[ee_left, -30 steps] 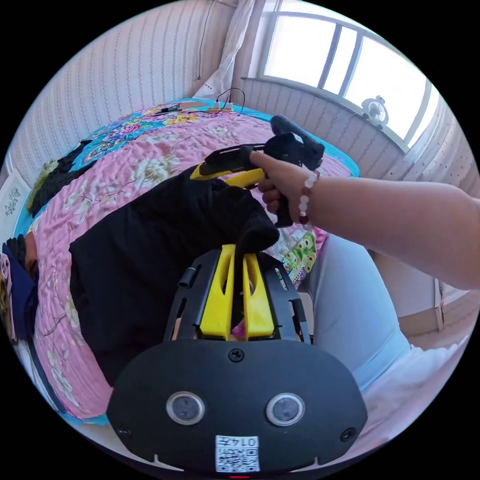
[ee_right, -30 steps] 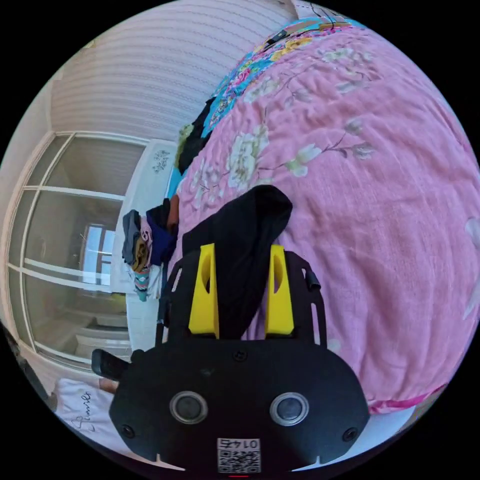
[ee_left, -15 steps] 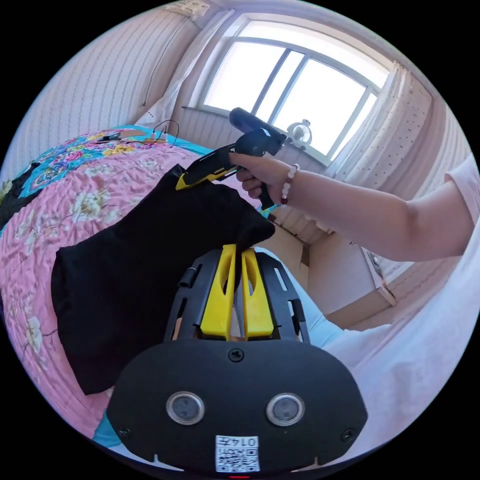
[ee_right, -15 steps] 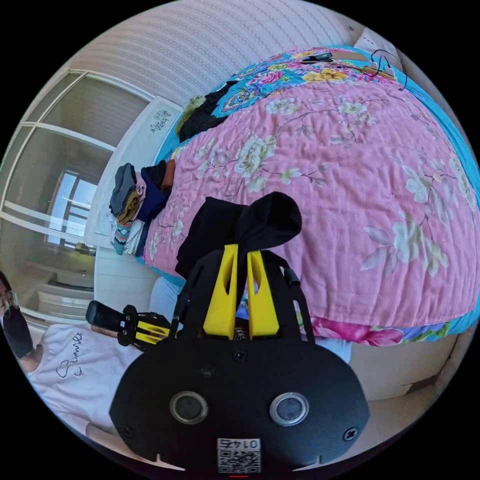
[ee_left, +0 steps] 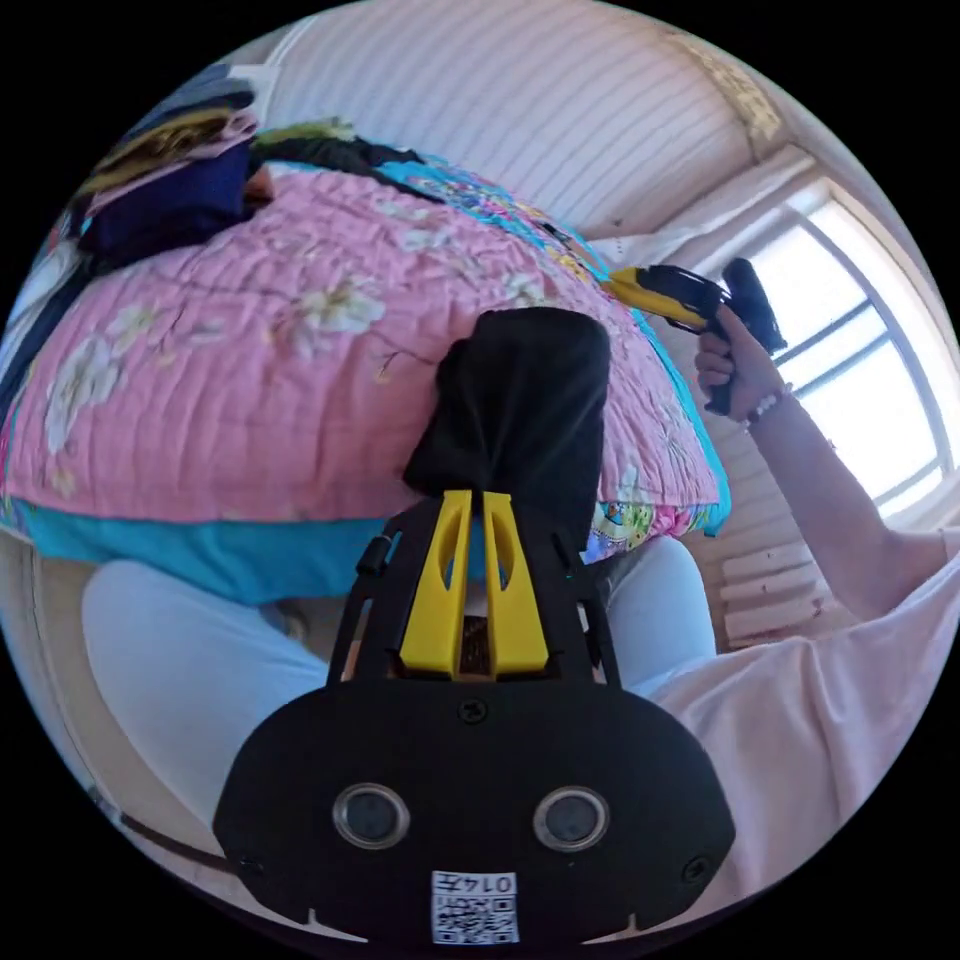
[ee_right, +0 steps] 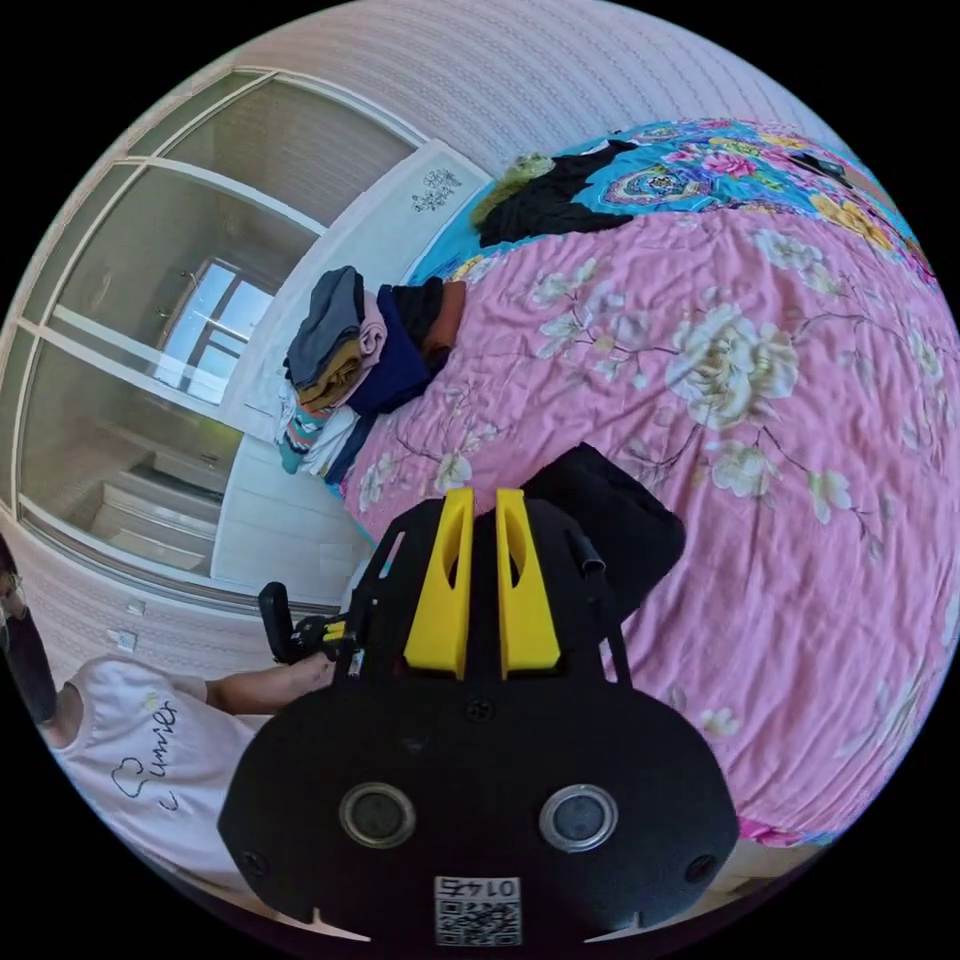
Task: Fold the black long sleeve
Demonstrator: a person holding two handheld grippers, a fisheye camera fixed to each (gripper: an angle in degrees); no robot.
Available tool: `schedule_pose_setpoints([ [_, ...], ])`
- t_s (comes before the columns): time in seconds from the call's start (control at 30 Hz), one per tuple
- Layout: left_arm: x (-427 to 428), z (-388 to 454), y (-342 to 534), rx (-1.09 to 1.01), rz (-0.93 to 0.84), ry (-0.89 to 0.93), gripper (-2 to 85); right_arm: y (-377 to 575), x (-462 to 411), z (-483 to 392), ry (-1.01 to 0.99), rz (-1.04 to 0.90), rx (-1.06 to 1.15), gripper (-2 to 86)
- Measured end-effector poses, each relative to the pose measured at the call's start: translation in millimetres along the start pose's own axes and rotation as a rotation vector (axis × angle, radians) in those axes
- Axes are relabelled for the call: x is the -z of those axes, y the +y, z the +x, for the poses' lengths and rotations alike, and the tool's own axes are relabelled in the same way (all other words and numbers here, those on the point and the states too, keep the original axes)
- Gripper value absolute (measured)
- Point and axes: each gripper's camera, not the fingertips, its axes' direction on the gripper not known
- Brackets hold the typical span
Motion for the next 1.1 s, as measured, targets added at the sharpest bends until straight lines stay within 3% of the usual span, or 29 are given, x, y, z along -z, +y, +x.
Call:
schedule_pose_setpoints([
  [0.07,9,-24,2,0.136,0.052,0.049,-0.7,1,-3,4,0.062,-0.041,0.001,4.5],
  [0.17,14,-33,-11,0.162,0.069,0.079,0.4,-1,-7,3,0.153,-0.088,0.019,7.0],
  [0.4,-9,-11,-39,0.049,0.106,0.01,13.1,-43,-44,-19,0.35,-0.203,0.186,10.3],
  [0.57,-59,10,-63,0.011,-0.05,-0.046,11.2,-84,-113,2,0.408,-0.461,0.158,13.9],
  [0.7,-70,24,-67,-0.063,-0.068,-0.118,7.7,-91,-153,20,0.374,-0.66,0.082,14.0],
  [0.83,-71,36,-66,-0.076,-0.082,-0.095,1.7,-89,-143,22,0.341,-0.637,0.118,8.4],
  [1.1,-22,101,-47,-0.288,0.019,-0.024,-0.7,-22,-28,27,0.122,-0.145,0.148,3.5],
])
